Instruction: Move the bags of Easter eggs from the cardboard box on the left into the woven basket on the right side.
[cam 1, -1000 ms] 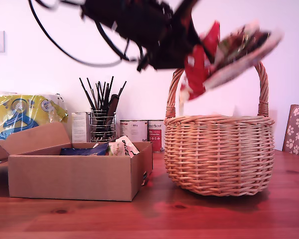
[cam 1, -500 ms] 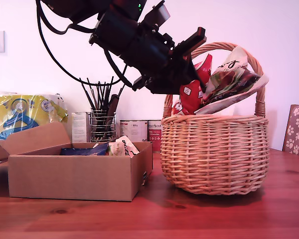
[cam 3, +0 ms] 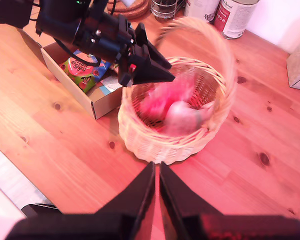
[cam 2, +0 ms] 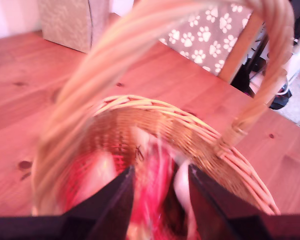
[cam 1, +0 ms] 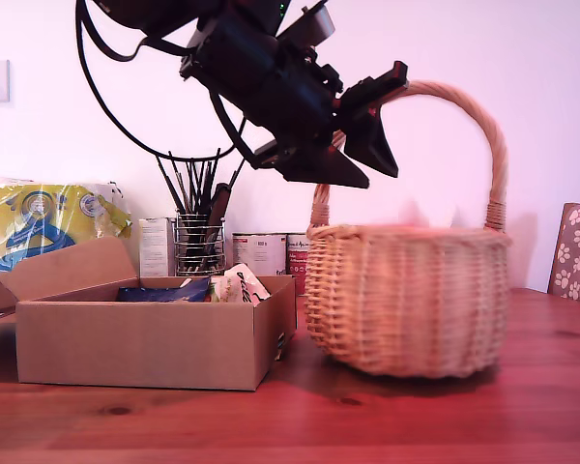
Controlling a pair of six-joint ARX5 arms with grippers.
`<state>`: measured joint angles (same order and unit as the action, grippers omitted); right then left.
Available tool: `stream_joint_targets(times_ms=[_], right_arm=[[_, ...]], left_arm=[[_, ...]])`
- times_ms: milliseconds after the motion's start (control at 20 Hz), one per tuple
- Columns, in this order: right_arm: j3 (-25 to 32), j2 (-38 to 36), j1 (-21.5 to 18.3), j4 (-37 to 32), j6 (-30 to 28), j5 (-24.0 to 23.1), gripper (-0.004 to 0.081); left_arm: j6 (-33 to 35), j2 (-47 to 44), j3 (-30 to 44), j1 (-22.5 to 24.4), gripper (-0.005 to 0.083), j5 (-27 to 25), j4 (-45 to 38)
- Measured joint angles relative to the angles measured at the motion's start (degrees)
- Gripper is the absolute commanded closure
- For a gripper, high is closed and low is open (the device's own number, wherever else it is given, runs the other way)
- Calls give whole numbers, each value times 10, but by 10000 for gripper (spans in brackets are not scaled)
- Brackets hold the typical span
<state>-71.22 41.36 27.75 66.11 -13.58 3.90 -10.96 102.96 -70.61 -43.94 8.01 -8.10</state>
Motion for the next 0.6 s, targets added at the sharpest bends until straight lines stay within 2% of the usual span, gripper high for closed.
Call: stream_joint_targets(times_ms=[150, 250, 400, 500, 600], right_arm=[[0, 0, 0, 0, 0, 0, 783], [0, 0, 0, 0, 0, 0, 782], [0, 0, 0, 0, 0, 0, 782], [0, 0, 0, 0, 0, 0, 782], [0, 0, 0, 0, 0, 0, 782]], left_arm=[[15, -18, 0, 1, 450, 0, 28], [21, -42, 0, 1, 484, 5, 57], [54, -92, 0, 1, 618, 7, 127], [100, -121, -1, 2, 777, 4, 191], [121, -138, -2, 12, 795, 2, 261]])
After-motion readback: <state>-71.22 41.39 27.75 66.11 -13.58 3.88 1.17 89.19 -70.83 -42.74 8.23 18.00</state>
